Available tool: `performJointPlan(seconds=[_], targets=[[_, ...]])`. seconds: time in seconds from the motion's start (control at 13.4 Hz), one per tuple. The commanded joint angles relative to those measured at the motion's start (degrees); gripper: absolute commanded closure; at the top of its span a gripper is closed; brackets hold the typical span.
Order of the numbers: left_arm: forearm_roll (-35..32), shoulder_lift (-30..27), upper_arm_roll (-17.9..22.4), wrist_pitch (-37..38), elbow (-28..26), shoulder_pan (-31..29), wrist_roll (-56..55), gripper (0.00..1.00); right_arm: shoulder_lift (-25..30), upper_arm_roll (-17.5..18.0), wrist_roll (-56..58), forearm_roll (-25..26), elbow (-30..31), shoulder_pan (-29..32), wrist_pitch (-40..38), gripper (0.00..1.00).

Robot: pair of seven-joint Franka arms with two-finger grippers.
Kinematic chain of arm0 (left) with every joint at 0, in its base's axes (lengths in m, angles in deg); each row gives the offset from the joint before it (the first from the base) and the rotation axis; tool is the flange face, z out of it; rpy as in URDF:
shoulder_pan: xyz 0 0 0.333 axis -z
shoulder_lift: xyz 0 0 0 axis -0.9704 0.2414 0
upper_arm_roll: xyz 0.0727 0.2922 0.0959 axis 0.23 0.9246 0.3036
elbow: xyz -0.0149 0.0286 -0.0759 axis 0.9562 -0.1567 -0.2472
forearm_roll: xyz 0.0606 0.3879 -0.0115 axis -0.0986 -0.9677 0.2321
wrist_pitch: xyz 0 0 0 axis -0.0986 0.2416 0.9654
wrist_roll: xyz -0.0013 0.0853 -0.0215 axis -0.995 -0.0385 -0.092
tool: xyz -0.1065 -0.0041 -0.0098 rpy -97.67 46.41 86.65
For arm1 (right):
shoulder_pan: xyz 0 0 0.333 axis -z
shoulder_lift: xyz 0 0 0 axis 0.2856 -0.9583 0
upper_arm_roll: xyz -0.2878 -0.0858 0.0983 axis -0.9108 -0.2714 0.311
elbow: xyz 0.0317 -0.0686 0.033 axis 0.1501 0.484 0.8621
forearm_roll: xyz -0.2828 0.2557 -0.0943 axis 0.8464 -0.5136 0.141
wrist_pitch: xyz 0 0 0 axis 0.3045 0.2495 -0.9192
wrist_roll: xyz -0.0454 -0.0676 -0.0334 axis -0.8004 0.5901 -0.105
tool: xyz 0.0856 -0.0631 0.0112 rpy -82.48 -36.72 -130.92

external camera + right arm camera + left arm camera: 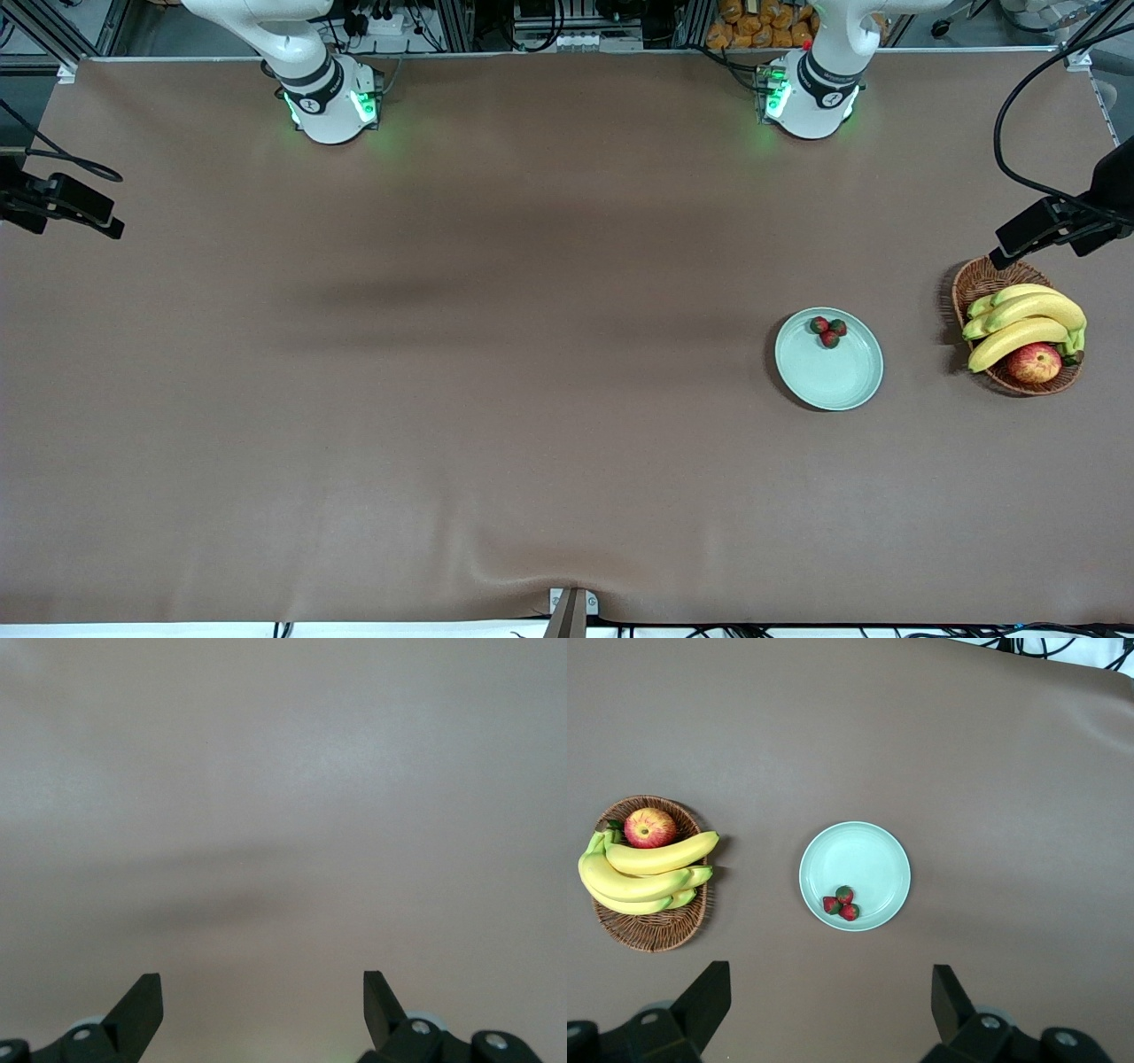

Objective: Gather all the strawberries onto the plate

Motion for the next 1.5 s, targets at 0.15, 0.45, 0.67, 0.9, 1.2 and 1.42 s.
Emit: performJointPlan(seconds=[0.15, 0.45, 0.67, 0.9, 1.2, 1.42], targets=[[-1.4, -3.0, -0.5, 1.0, -2.2, 0.0, 3.1, 0.0, -0.1, 0.0, 0.7, 0.3, -1.3, 0.4, -1.2, 0.0], [-1.4, -6.8, -0.4, 0.9, -6.8, 0.0, 5.1, 0.0, -0.1, 0.0, 0.6, 0.3, -1.3, 0.4, -1.2, 0.0], [-1.4, -9.7, -0.3, 0.6, -10.8, -1.4, 9.3, 0.0, -0.1, 0.0, 0.6, 0.3, -1.3, 0.3, -1.2, 0.0], [-1.4, -9.8, 0.0, 0.8, -10.8, -1.5, 10.6, 0.0, -0.1, 0.0, 0.5, 0.3, -1.3, 0.2, -1.2, 0.0], [-2.6, -9.7, -0.2, 0.6, -9.5, -1.7, 11.7, 0.0, 0.0, 0.1, 0.5, 0.3, -1.3, 0.2, -1.3, 0.0], [-2.4, -9.7, -0.7, 1.0, -9.7, -2.6, 14.2, 0.0, 0.0, 0.1, 0.6, 0.3, -1.2, 0.1, -1.9, 0.0]])
